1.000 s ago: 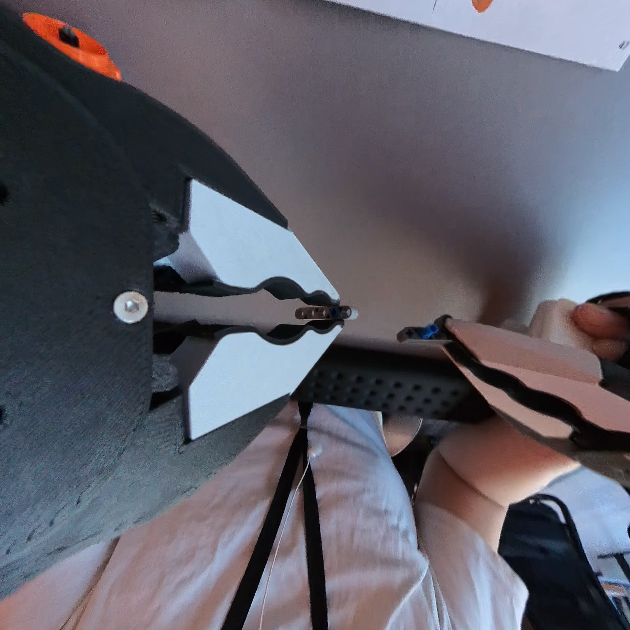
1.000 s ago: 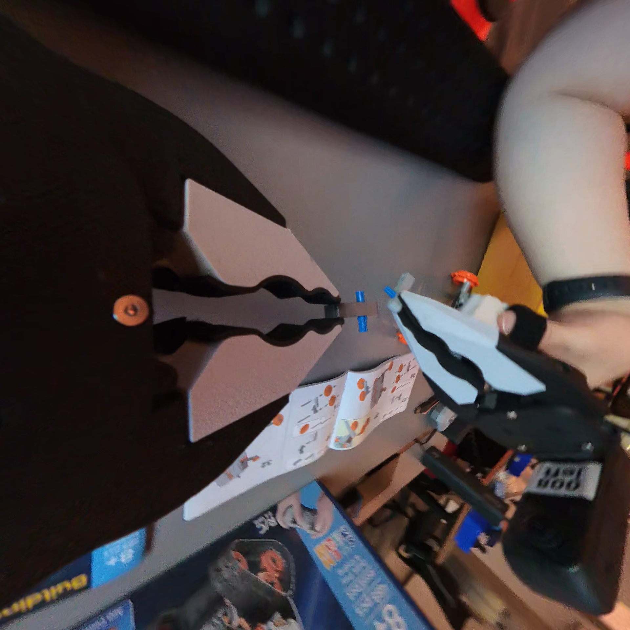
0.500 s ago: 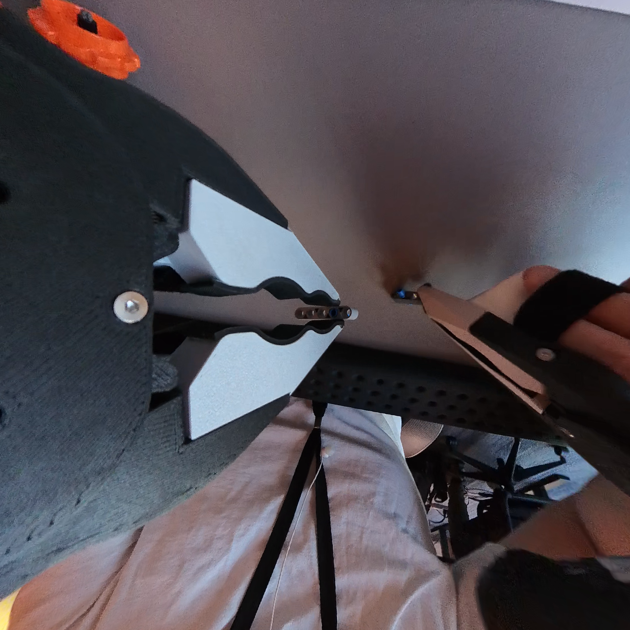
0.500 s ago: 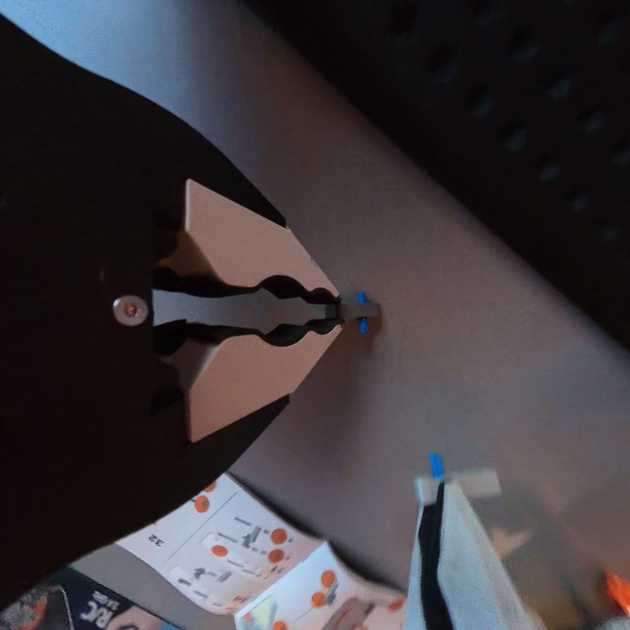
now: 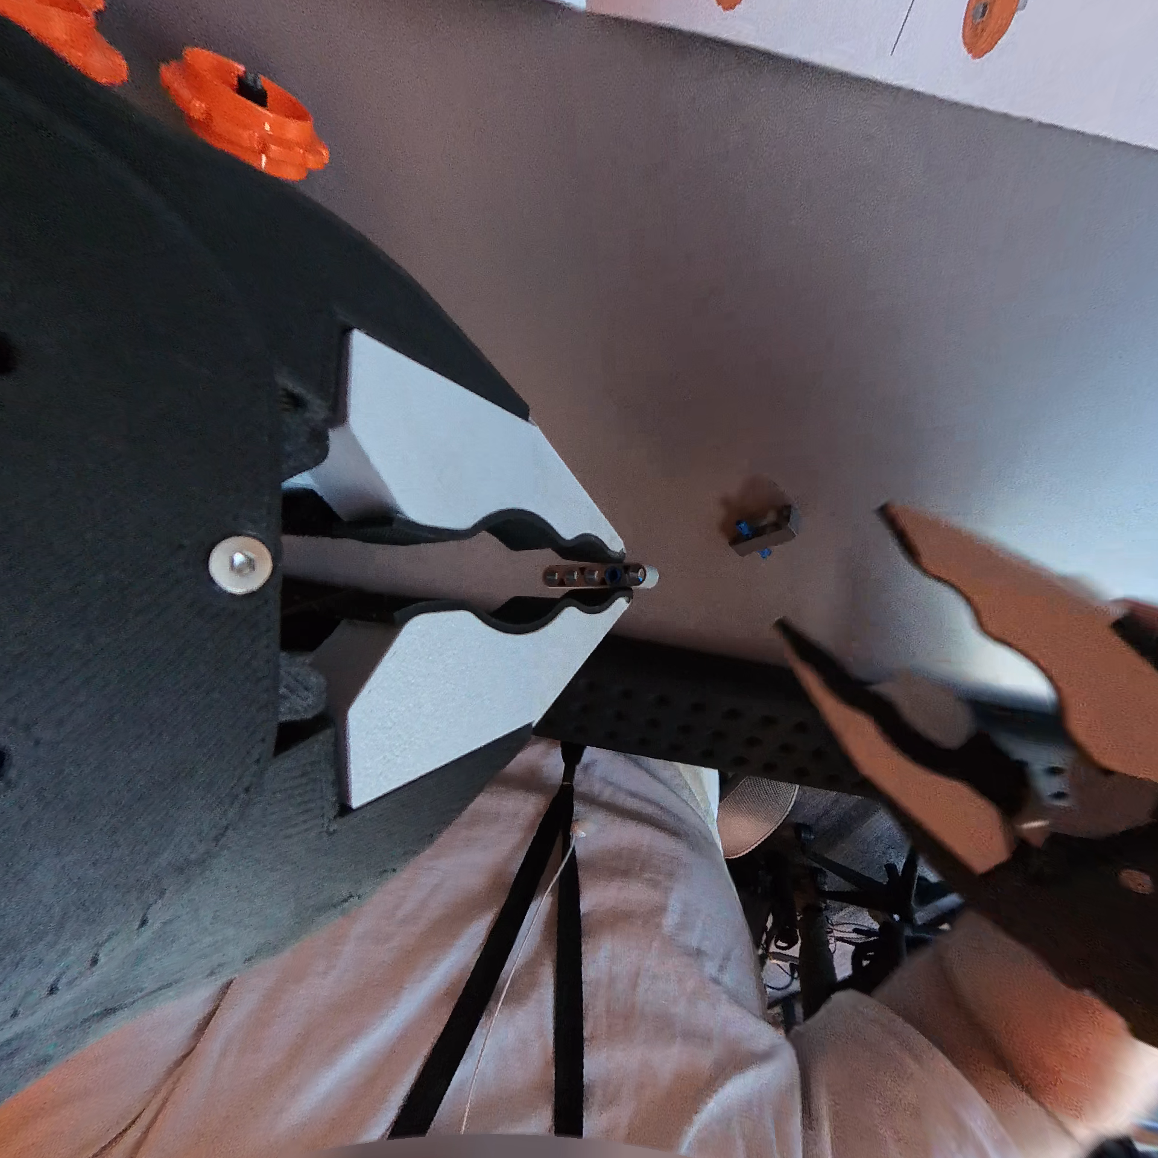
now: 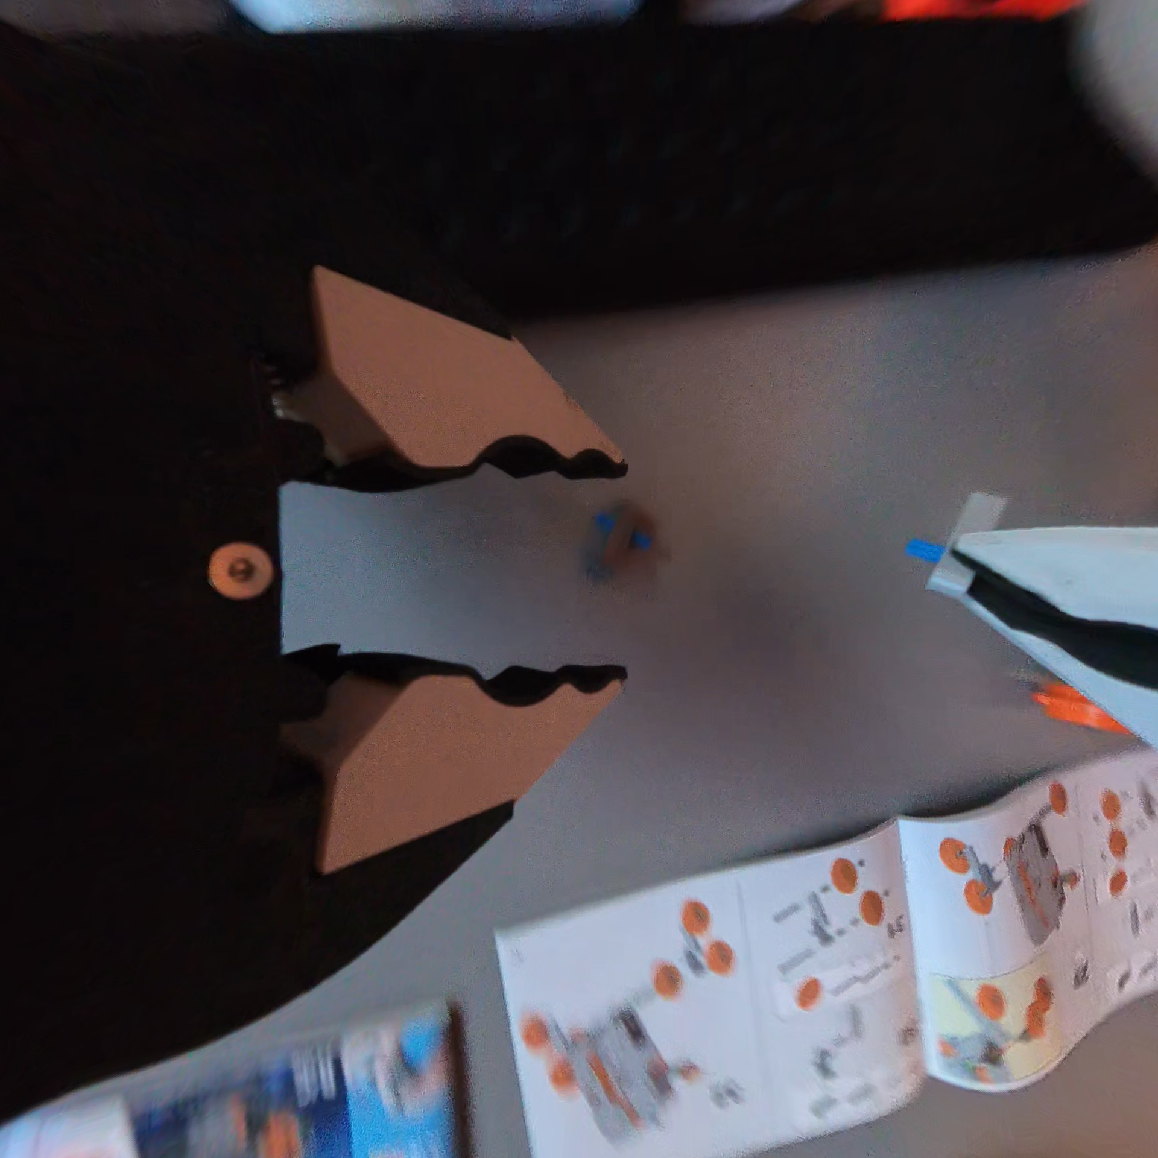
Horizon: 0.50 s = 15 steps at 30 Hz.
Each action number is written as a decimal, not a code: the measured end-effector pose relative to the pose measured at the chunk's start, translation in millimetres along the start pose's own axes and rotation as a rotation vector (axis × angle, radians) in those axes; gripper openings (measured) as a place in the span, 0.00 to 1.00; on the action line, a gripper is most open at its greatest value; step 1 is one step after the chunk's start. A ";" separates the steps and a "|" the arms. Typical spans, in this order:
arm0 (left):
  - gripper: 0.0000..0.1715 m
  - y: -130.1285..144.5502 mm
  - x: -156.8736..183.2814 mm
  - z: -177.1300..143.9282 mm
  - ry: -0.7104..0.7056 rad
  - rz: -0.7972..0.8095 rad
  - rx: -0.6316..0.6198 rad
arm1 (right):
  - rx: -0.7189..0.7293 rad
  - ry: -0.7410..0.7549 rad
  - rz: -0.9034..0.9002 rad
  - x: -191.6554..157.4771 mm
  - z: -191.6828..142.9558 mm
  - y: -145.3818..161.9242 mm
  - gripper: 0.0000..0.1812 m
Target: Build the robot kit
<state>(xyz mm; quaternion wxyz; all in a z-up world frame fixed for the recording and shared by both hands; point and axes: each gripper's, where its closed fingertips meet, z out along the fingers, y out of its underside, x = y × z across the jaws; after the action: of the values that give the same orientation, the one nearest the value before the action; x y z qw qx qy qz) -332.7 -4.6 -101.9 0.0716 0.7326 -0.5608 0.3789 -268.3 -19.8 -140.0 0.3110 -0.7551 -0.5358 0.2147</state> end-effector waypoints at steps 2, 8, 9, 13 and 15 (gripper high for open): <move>0.03 -4.0 0.3 -3.6 0.001 0.008 0.025 | 0.084 0.093 0.134 -10.8 5.7 1.0 0.35; 0.03 -9.7 0.5 -6.5 0.004 -0.001 0.056 | 0.039 0.331 0.141 -9.1 27.8 11.7 0.32; 0.03 -9.3 1.9 -6.9 0.003 0.007 0.055 | 0.018 0.326 0.159 -9.9 31.7 14.9 0.29; 0.03 -11.6 6.3 -9.8 0.005 0.026 0.073 | 0.000 0.344 0.184 -9.4 35.4 19.9 0.22; 0.03 -11.9 7.3 -9.3 0.017 0.026 0.073 | -0.007 0.358 0.184 -7.4 35.2 22.2 0.21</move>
<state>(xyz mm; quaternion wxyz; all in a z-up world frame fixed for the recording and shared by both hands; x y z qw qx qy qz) -326.1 -1.0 -86.9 0.0445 0.7241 -0.5554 0.4065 -278.9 -23.5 -180.8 0.3777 -0.8281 -0.4013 0.1027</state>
